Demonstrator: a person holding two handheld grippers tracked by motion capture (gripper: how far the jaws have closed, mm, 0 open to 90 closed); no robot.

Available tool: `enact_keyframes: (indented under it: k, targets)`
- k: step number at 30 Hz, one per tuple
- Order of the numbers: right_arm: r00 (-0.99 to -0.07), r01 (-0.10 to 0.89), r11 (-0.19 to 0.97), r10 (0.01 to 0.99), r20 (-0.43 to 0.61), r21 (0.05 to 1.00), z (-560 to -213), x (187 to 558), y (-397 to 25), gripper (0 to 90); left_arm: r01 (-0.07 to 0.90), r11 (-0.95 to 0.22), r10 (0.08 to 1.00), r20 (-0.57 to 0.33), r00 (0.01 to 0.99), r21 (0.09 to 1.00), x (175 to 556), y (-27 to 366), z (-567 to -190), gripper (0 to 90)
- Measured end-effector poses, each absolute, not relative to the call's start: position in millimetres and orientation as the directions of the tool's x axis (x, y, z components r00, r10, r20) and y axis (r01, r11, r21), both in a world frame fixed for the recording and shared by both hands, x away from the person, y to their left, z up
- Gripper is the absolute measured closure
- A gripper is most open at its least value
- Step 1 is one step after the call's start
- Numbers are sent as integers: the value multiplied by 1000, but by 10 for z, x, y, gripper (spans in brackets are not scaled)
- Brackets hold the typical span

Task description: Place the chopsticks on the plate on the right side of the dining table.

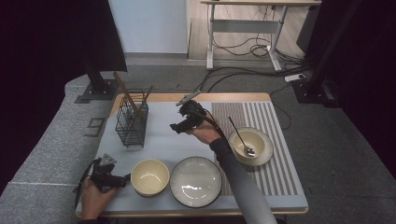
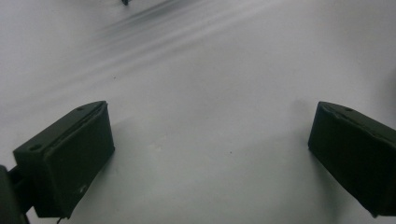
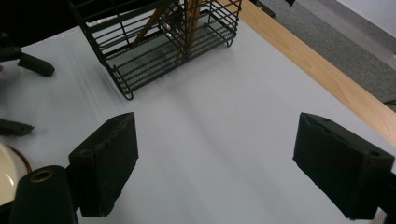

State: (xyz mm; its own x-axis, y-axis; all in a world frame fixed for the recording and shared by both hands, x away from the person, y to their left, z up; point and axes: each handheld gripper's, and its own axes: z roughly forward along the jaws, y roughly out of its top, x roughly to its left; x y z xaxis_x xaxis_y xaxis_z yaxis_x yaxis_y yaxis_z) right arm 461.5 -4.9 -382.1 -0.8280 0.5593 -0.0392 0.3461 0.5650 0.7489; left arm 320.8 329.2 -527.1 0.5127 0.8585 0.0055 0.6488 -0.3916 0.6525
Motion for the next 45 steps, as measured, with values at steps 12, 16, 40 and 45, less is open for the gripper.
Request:
enact_keyframes:
  k: [12, 16, 40, 45]
  targets:
    - [-845, 328, 566, 534, -34, 756, -3864, 4792, 378, 267, 649, -392, 859, 5, 513, 652, 3209, 3293, -5270, 0]
    - [-847, 325, 564, 531, -32, 759, -3880, 4849, 493, 315, 650, -392, 859, 6, 513, 651, 3209, 3293, -5270, 0]
    - [-841, 335, 532, 541, -8, 778, -3941, 5231, 955, 430, 650, -391, 859, 4, 513, 651, 3211, 3294, -5270, 0]
    - [-851, 323, 544, 525, -14, 775, -3894, 5264, 1016, 497, 650, -391, 859, 4, 513, 651, 3211, 3294, -5270, 0]
